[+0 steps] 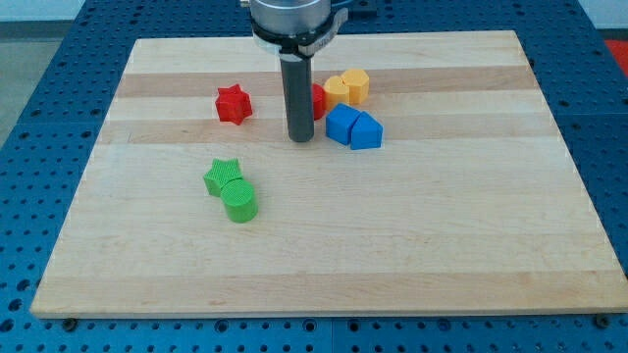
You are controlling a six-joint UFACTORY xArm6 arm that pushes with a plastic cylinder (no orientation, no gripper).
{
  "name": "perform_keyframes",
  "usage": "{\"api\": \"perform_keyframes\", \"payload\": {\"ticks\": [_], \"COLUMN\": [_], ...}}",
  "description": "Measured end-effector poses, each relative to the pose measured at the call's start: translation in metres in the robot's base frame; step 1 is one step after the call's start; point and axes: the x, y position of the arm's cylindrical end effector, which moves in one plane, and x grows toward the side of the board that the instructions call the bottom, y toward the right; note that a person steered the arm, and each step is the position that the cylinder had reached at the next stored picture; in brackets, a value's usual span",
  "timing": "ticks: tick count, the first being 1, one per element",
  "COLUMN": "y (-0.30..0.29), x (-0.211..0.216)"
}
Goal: Push the blue cube into the blue triangle
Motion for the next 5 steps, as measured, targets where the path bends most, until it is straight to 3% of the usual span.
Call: {"api": "perform_keyframes", "payload": {"ticks": [3, 5], "y": [0.084, 0.101], "x": [-0.02, 0.015]}}
